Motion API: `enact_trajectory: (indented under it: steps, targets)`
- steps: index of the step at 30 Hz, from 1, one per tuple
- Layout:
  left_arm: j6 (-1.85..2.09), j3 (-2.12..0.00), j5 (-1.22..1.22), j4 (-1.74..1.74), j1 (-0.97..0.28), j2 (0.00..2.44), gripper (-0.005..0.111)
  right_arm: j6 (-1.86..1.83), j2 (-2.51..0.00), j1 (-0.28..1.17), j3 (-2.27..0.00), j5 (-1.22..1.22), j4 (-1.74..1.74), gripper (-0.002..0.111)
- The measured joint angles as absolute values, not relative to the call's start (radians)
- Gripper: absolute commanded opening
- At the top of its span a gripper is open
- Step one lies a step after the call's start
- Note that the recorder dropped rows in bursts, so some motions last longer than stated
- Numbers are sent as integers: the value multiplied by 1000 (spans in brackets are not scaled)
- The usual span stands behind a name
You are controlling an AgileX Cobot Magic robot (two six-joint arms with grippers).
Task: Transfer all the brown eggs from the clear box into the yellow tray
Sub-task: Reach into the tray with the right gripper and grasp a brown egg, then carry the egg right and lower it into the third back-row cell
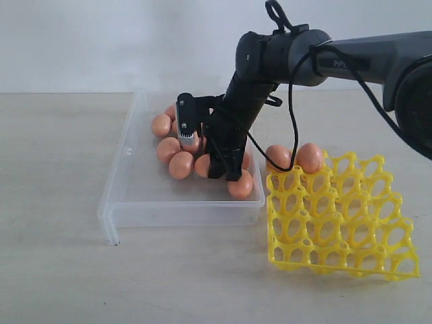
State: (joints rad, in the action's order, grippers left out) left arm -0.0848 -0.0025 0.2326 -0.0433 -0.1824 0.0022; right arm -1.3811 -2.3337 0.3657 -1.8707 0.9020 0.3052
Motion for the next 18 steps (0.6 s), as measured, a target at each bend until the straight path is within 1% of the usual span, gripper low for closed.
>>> enact_trajectory:
  steps: [4,5,6,7,11,18]
  targets:
    - [-85,-3,233,-43,-182,2,4,-1383,-2352,366,-1871,902,311,46]
    - [-85,-3,233,-43,-182,2,4,-1383,-2354,366,-1871,902,309,45]
    - [-85,-3,233,-43,-182,2,4,-1383,-2356,366,-1871,902,309,41]
    - [-85,-3,233,-43,-182,2,4,-1383,-2358,366,-1871,902,309,35]
    - [-85,-3,233,-43,-182,2,4,-1360,-2358,366,-1871,893,325,-1]
    - [-85,-3,233,-43,-182,2,4,-1077,-2331,364,-1871,853,447,0]
